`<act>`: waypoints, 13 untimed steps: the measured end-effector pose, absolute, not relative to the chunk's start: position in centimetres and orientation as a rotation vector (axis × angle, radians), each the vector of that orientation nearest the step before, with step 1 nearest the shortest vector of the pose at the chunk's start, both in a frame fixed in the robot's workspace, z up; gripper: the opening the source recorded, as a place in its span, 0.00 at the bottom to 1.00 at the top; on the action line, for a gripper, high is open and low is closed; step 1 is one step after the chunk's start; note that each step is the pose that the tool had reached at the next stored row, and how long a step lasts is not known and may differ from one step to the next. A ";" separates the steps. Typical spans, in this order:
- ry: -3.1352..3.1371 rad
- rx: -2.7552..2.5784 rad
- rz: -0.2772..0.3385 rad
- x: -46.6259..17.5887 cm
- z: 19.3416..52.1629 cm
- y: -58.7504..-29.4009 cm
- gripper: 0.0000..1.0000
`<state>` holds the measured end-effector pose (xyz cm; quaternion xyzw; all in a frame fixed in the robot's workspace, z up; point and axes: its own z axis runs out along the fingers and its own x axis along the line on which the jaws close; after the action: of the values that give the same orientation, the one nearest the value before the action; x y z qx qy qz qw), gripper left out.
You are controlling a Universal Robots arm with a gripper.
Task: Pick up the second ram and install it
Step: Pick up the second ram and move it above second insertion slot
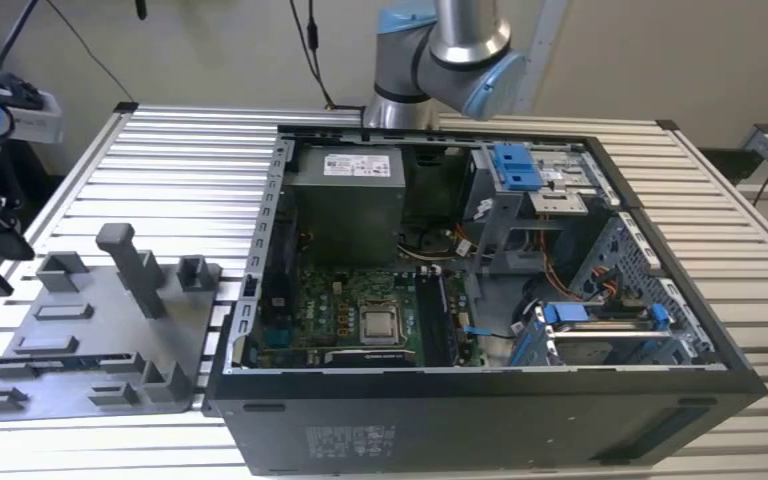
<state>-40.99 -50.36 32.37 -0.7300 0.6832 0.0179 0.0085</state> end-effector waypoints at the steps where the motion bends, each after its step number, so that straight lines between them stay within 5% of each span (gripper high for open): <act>1: 2.135 -2.281 0.056 -41.0 32.3 -50.4 0.48; 13: 2.134 -2.281 0.056 -41.1 30.6 -50.3 0.48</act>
<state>-41.09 -50.26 30.65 -0.7301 0.6830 0.0179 0.0085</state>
